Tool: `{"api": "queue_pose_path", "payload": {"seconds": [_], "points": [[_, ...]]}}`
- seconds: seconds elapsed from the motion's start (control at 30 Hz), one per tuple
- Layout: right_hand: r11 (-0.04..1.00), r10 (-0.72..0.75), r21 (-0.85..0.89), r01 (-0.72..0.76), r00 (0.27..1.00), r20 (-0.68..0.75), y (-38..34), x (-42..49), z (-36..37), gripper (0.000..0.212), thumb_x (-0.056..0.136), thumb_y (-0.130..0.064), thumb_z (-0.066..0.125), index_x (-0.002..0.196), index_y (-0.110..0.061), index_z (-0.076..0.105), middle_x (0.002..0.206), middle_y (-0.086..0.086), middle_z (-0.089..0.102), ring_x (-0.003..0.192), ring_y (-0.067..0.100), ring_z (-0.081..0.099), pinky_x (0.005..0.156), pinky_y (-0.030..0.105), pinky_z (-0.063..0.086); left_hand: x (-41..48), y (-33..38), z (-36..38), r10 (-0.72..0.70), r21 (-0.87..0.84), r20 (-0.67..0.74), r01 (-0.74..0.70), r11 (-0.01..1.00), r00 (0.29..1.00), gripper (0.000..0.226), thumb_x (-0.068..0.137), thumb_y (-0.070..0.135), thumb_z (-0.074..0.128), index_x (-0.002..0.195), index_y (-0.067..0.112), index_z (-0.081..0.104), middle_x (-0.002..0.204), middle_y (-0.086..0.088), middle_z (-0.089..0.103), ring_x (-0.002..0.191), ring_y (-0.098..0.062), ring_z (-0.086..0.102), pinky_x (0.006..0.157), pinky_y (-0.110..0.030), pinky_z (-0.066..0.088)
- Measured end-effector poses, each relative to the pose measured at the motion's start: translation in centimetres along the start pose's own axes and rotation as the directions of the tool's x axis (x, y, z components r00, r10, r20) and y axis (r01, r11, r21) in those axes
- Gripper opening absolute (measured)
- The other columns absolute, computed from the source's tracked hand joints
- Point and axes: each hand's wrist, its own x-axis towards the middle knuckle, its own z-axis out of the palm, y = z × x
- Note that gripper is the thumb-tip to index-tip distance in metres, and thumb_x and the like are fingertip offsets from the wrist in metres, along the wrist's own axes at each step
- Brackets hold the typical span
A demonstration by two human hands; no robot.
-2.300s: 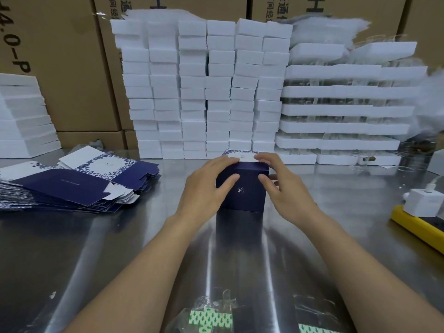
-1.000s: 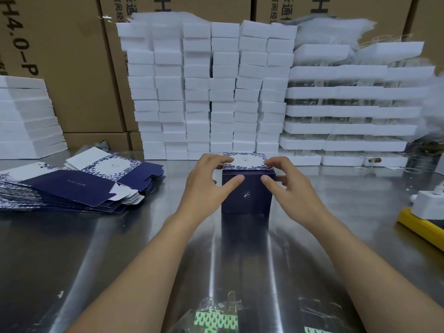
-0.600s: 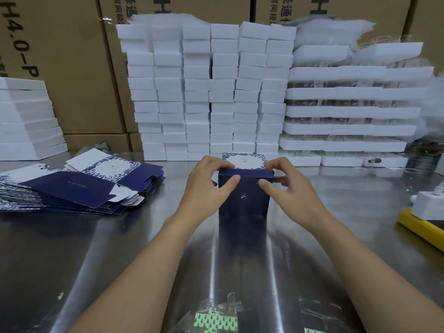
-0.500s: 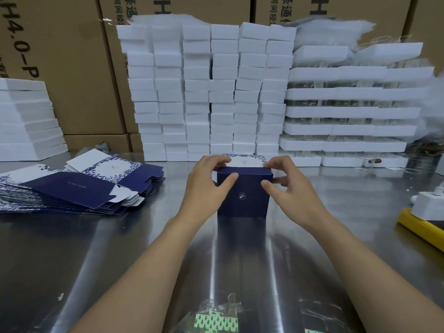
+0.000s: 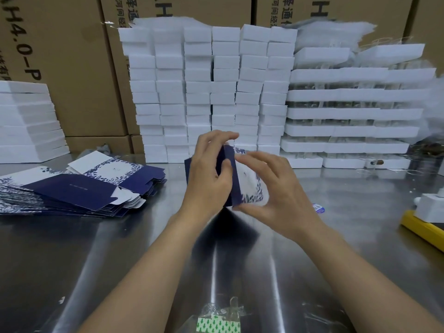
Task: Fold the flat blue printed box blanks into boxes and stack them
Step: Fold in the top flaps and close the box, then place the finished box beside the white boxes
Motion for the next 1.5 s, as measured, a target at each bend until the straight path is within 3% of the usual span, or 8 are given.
{"api": "queue_pose_path", "payload": {"seconds": [0.17, 0.3, 0.43, 0.53, 0.73, 0.93, 1.13, 1.5], "points": [[0.989, -0.01, 0.149, 0.003, 0.999, 0.045, -1.5, 0.4, 0.5, 0.12, 0.067, -0.051, 0.092, 0.163, -0.042, 0.022, 0.173, -0.003, 0.023, 0.156, 0.006, 0.027, 0.118, 0.049, 0.038, -0.3, 1.1, 0.6, 0.065, -0.146, 0.221, -0.032, 0.989, 0.973, 0.067, 0.088, -0.01, 0.052, 0.143, 0.028, 0.054, 0.148, 0.013, 0.05, 0.135, -0.025, 0.057, 0.111, -0.045, 0.051], [0.959, 0.251, 0.14, -0.247, 0.968, -0.007, -1.4, 0.0, 1.3, 0.102, 0.068, -0.056, 0.081, 0.156, -0.05, 0.03, 0.166, -0.01, 0.034, 0.157, -0.004, 0.017, 0.116, 0.046, 0.041, -0.5, 0.4, 0.7, -0.012, -0.016, 0.19, 0.016, 1.0, 0.982, 0.054, 0.095, 0.017, 0.066, 0.143, 0.037, 0.052, 0.152, 0.026, 0.044, 0.145, -0.006, 0.045, 0.112, -0.024, 0.044], [0.842, 0.524, 0.182, -0.509, 0.85, -0.048, 0.1, -0.8, 2.2, 0.069, 0.067, -0.072, 0.075, 0.127, -0.05, 0.048, 0.15, -0.018, 0.041, 0.148, -0.01, 0.026, 0.107, 0.033, 0.047, -1.2, -1.2, 1.1, 0.0, 0.288, 0.086, -0.025, 0.957, 0.996, 0.016, 0.092, 0.043, 0.07, 0.106, 0.036, 0.067, 0.117, 0.021, 0.053, 0.119, -0.004, 0.052, 0.097, -0.03, 0.048], [0.811, 0.569, 0.165, -0.562, 0.822, 0.005, 0.9, -1.6, 2.8, 0.087, 0.061, -0.078, 0.078, 0.137, -0.059, 0.039, 0.151, -0.018, 0.038, 0.131, -0.013, 0.041, 0.098, 0.024, 0.044, -1.9, -2.4, 2.0, -0.153, 0.182, 0.116, 0.13, 0.975, 0.981, 0.019, 0.095, 0.052, 0.065, 0.106, 0.04, 0.076, 0.119, 0.025, 0.054, 0.122, 0.001, 0.053, 0.1, -0.023, 0.047], [0.73, 0.672, -0.103, -0.676, 0.737, -0.078, 5.6, -0.7, 3.9, 0.096, 0.069, -0.079, 0.076, 0.148, -0.054, 0.027, 0.162, -0.007, 0.024, 0.138, 0.027, 0.05, 0.094, 0.048, 0.055, -3.2, -4.8, 3.0, -0.273, 0.132, 0.153, 0.254, 0.958, 0.95, 0.039, 0.101, 0.06, 0.048, 0.139, 0.055, 0.055, 0.159, 0.034, 0.024, 0.151, 0.008, 0.025, 0.107, -0.006, 0.025], [0.667, 0.597, -0.563, -0.488, 0.802, 0.012, 14.1, 3.2, 5.1, 0.081, 0.099, -0.069, 0.046, 0.163, -0.025, 0.023, 0.176, 0.003, 0.011, 0.161, 0.029, 0.013, 0.127, 0.045, 0.025, -4.2, -6.8, 4.3, -0.325, 0.246, 0.173, 0.279, 0.928, 0.93, 0.034, 0.096, 0.066, 0.039, 0.118, 0.053, 0.062, 0.156, 0.038, 0.018, 0.144, 0.008, 0.028, 0.076, 0.001, 0.038], [0.596, 0.639, -0.687, -0.416, 0.764, 0.092, 19.1, 6.1, 6.5, 0.073, 0.104, -0.047, 0.047, 0.165, -0.023, 0.015, 0.175, 0.002, 0.017, 0.162, 0.03, 0.009, 0.129, 0.048, 0.015, -4.5, -7.0, 4.5, -0.336, 0.282, 0.188, 0.277, 0.918, 0.923, 0.029, 0.095, 0.066, 0.041, 0.113, 0.054, 0.06, 0.158, 0.039, 0.016, 0.144, 0.011, 0.025, 0.091, -0.02, 0.048], [0.488, 0.769, -0.739, -0.464, 0.63, 0.112, 19.7, 8.0, 5.4, 0.093, 0.1, -0.035, 0.051, 0.166, -0.03, -0.015, 0.177, 0.004, -0.006, 0.16, 0.044, -0.002, 0.129, 0.058, 0.007, -4.5, -7.3, 4.9, -0.404, 0.3, 0.226, 0.331, 0.895, 0.886, 0.031, 0.091, 0.068, 0.041, 0.11, 0.053, 0.06, 0.153, 0.042, 0.017, 0.14, 0.014, 0.026, 0.086, -0.01, 0.037]]}}
